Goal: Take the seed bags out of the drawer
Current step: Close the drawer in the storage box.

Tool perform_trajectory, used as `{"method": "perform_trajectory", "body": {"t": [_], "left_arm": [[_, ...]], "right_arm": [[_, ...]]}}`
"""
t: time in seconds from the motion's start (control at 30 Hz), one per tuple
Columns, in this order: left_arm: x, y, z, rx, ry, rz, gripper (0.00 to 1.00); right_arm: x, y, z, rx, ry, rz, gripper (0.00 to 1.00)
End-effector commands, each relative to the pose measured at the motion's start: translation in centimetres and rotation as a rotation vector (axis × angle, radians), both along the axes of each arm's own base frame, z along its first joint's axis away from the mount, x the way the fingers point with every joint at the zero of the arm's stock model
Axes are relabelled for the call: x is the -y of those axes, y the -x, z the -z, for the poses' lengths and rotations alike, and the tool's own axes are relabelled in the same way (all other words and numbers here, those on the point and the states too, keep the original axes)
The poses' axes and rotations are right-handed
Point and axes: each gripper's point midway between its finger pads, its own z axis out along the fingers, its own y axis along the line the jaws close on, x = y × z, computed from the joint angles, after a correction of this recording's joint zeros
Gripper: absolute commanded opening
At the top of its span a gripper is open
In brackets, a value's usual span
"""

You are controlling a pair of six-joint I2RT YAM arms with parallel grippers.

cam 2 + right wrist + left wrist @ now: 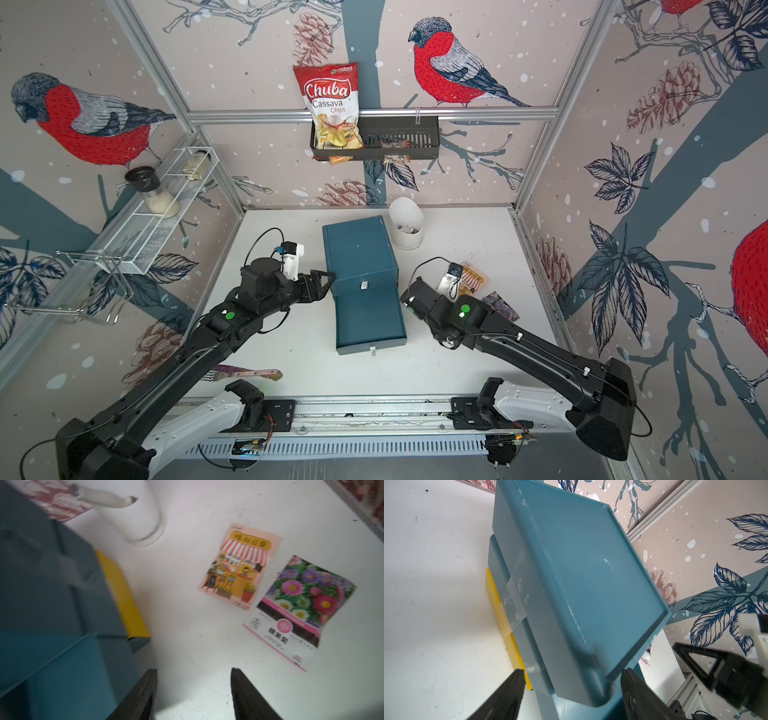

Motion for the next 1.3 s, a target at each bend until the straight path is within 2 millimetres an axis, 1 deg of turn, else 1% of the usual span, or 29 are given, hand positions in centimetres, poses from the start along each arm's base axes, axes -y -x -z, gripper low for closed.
{"method": "perform_trajectory", "body": {"t": [0.0, 0.07, 0.1, 0.17, 0.2, 0.27, 0.37, 0.43, 0.5, 0.6, 0.77, 0.87, 0.97, 1.07, 1.27], "left_arm": [[-0.2, -0.8, -0.4, -0.013, 0.022, -0.013, 0.79], [-0.6, -1.9, -0.5, -0.021, 0.035, -0.027, 0.78], [-0.7, -2.4, -0.5, -0.024, 0.04, -0.033, 0.77], [-1.0, -3.5, -0.7, -0.024, 0.056, -0.044, 0.75], [-1.1, -4.0, -0.9, -0.024, 0.068, -0.046, 0.75], [-0.8, -4.7, -1.2, -0.025, 0.109, -0.026, 0.72], [-0.1, -5.4, -1.6, -0.017, 0.15, 0.007, 0.69], [0.4, -5.7, -1.3, -0.025, 0.152, 0.028, 0.69], [0.6, -5.9, -0.7, -0.041, 0.14, 0.038, 0.69], [0.3, -6.2, 0.7, -0.069, 0.109, 0.025, 0.67], [-0.7, -6.2, 3.1, -0.117, 0.031, -0.016, 0.53], [-1.0, -6.1, 4.2, -0.132, -0.01, -0.017, 0.45], [-1.7, -6.0, 5.2, -0.145, -0.054, -0.033, 0.39], [-2.0, -6.0, 5.3, -0.14, -0.077, -0.042, 0.36], [-1.7, -5.6, 5.1, -0.141, -0.057, -0.025, 0.35]], "right_arm": [[-4.1, 3.1, -2.0, 0.097, -0.035, -0.127, 0.62], [-7.6, 6.4, -2.5, 0.132, -0.06, -0.261, 0.64], [-8.9, 7.7, -2.5, 0.146, -0.069, -0.311, 0.65], [-11.5, 10.7, -2.0, 0.155, -0.08, -0.409, 0.67], [-12.4, 11.7, -1.1, 0.15, -0.063, -0.44, 0.68], [-13.6, 13.2, 0.7, 0.117, -0.045, -0.473, 0.69], [-14.6, 14.4, 3.3, 0.049, -0.062, -0.493, 0.69], [-15.4, 15.0, 4.6, 0.015, -0.099, -0.521, 0.69], [-15.8, 14.9, 5.5, -0.004, -0.127, -0.529, 0.69], [-15.5, 13.9, 6.7, -0.039, -0.14, -0.504, 0.67], [-15.0, 12.2, 7.5, -0.056, -0.174, -0.476, 0.65], [-15.2, 11.6, 8.2, -0.066, -0.187, -0.479, 0.64], [-15.5, 11.1, 8.4, -0.064, -0.186, -0.477, 0.63], [-16.0, 10.9, 8.2, -0.044, -0.189, -0.48, 0.63], [-16.7, 9.8, 7.5, 0.002, -0.191, -0.464, 0.6]]}}
